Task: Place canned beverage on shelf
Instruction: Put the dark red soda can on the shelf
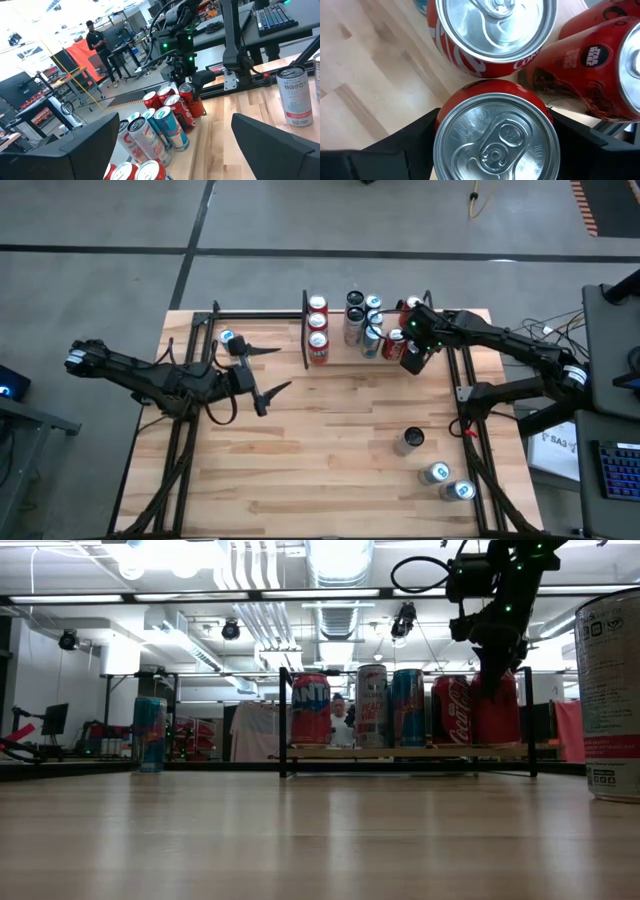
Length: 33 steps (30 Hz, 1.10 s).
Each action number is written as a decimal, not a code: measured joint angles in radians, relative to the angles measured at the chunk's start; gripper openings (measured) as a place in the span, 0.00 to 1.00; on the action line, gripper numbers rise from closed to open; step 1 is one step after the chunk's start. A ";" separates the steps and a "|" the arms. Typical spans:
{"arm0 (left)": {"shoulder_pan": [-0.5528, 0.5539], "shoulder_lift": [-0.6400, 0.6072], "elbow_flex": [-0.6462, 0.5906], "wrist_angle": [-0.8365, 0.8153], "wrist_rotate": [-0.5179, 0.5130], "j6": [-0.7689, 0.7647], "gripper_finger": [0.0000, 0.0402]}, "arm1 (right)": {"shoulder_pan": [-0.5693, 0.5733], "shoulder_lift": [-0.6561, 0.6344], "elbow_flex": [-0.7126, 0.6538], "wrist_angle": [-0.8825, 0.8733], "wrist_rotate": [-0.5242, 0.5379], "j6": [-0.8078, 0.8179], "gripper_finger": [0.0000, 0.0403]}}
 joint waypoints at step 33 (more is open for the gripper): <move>0.000 0.000 0.000 -0.001 -0.001 0.008 0.92 | 0.000 0.001 -0.002 0.018 0.030 0.000 0.72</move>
